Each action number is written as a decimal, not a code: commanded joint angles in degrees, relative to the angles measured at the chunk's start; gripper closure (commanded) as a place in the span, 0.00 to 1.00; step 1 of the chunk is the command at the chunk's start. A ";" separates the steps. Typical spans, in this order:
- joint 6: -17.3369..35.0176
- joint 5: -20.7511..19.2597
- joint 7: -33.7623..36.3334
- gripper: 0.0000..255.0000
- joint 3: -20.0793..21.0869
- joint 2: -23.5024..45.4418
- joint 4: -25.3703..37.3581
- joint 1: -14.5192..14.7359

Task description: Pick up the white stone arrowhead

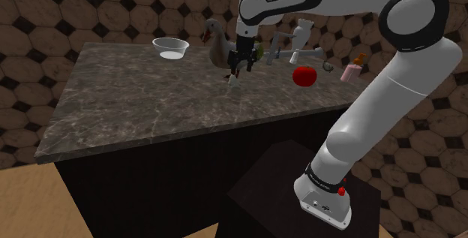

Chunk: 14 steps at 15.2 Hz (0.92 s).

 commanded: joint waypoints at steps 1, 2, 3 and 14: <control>1.16 0.55 0.44 0.00 -0.73 4.02 2.35 -0.65; 1.61 0.88 0.66 0.00 -1.06 6.18 3.78 -0.96; 2.01 1.24 0.85 0.00 -1.40 8.35 5.26 -1.26; 7.95 2.94 1.26 0.00 -2.46 18.00 7.93 -2.48</control>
